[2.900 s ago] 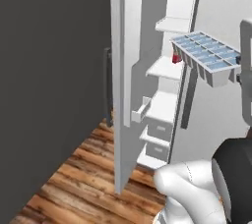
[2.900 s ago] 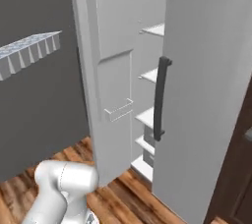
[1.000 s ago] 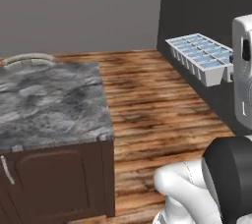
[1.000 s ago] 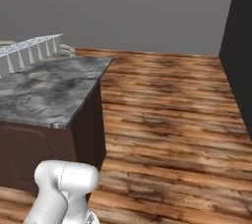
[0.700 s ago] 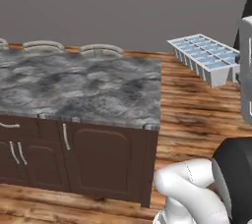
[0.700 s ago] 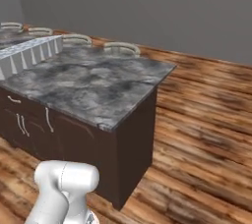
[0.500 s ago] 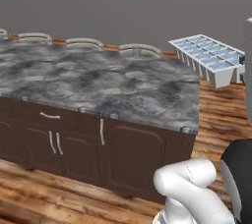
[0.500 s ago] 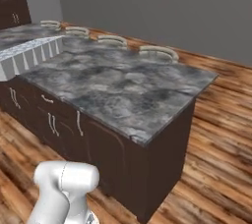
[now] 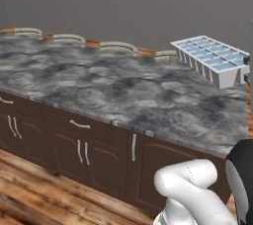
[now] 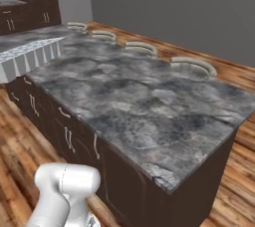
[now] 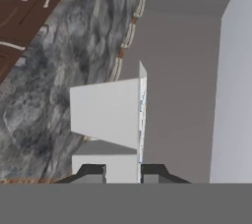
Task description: Open the freezer door, pick up the ice cube tray from the freezer, and place it on the dining counter.
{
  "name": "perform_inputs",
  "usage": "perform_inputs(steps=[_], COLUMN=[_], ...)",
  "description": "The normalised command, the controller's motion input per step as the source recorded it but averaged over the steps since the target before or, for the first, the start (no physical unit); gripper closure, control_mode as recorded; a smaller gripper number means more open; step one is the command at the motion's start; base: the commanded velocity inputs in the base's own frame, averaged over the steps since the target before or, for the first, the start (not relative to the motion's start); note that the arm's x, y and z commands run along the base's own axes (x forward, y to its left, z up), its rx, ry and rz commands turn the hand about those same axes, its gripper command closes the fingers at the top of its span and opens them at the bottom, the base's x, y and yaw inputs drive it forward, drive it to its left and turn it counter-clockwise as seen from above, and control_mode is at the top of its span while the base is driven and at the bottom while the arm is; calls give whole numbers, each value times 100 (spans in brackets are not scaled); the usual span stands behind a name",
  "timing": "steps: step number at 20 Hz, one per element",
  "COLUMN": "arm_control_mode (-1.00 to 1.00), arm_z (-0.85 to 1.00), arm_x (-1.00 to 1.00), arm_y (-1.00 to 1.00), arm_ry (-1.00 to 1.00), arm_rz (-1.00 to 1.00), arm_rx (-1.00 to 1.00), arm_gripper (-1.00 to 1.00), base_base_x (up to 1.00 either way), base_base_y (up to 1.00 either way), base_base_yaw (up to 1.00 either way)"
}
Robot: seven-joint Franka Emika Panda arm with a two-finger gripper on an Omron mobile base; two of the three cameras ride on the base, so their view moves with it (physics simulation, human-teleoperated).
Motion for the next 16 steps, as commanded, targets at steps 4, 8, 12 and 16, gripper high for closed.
perform_inputs(steps=[4, 8, 12, 16], arm_control_mode=[100, 100, -100, -100], arm_z=[0, 0, -1, -2], arm_x=[0, 0, 46, 98], arm_y=[0, 0, -16, -36], arm_ry=[0, 0, 0, 0], arm_rz=[0, 0, 2, 5], arm_rx=[0, 0, 4, 10], arm_gripper=[100, 100, 100, 100], base_base_x=[75, 79, 46, 0], base_base_y=[-19, -21, -13, 0], base_base_yaw=[1, 2, 1, 0])
